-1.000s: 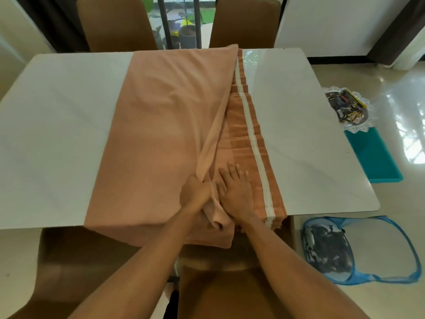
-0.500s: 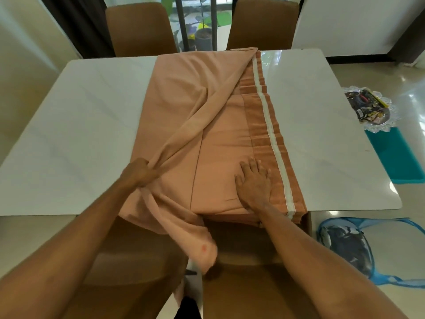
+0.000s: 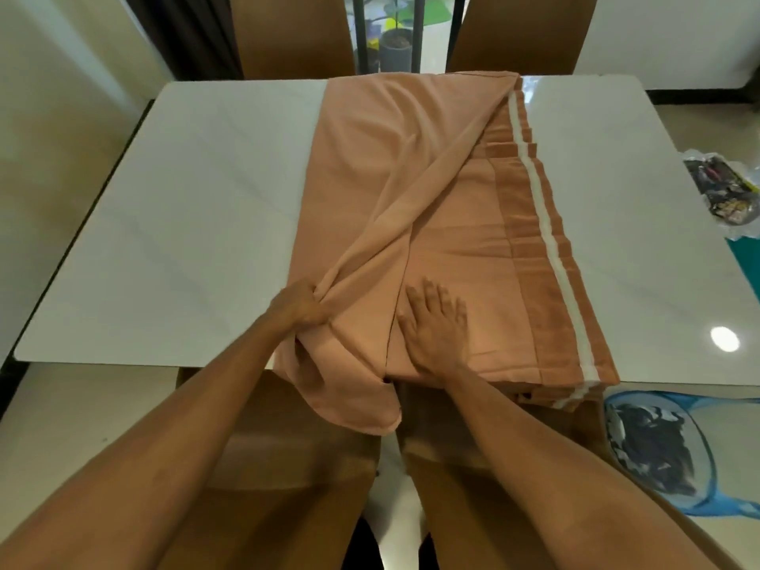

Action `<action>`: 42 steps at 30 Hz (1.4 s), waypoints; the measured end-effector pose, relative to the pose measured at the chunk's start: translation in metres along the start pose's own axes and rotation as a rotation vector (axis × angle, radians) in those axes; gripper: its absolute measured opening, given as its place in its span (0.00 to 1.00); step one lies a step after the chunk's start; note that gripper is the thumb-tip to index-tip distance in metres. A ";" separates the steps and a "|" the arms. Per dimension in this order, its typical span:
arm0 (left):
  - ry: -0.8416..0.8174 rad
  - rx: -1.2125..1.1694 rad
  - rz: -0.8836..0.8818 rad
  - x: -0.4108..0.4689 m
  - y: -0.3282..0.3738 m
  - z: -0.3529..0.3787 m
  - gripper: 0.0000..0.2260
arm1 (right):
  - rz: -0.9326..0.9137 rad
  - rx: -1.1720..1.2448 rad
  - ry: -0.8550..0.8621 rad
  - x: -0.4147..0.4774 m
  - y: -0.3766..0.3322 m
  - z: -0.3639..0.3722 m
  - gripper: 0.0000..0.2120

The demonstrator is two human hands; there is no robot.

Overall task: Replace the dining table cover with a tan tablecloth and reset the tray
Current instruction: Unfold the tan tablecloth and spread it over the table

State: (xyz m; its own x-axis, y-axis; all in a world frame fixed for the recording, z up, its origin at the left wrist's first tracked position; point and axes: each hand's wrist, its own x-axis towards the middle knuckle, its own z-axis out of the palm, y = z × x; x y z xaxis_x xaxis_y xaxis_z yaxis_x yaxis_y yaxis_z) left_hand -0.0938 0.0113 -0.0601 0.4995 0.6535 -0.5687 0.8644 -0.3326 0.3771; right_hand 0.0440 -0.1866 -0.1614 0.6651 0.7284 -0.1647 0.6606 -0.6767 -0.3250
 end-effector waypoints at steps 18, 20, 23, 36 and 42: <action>0.690 0.164 0.265 0.003 -0.141 -0.055 0.24 | -0.015 0.089 0.215 0.023 -0.105 0.016 0.18; 0.551 0.147 0.365 0.000 -0.135 -0.026 0.22 | -0.051 0.140 0.159 0.028 -0.131 0.027 0.19; 0.240 0.131 0.125 0.012 -0.148 0.008 0.33 | -0.031 0.215 0.161 0.027 -0.141 0.045 0.19; 0.224 0.217 -0.077 0.046 -0.250 -0.034 0.40 | -0.003 0.046 0.262 0.023 -0.112 0.053 0.24; 0.198 0.281 -0.076 0.044 -0.278 -0.052 0.36 | 0.009 0.007 0.229 0.023 -0.111 0.049 0.25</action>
State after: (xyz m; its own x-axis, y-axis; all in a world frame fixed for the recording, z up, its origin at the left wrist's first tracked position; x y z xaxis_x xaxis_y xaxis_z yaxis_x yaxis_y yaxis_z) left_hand -0.3151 0.1676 -0.1518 0.4366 0.7936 -0.4237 0.8943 -0.4344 0.1078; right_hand -0.0312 -0.0895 -0.1746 0.7332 0.6783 0.0476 0.6524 -0.6819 -0.3309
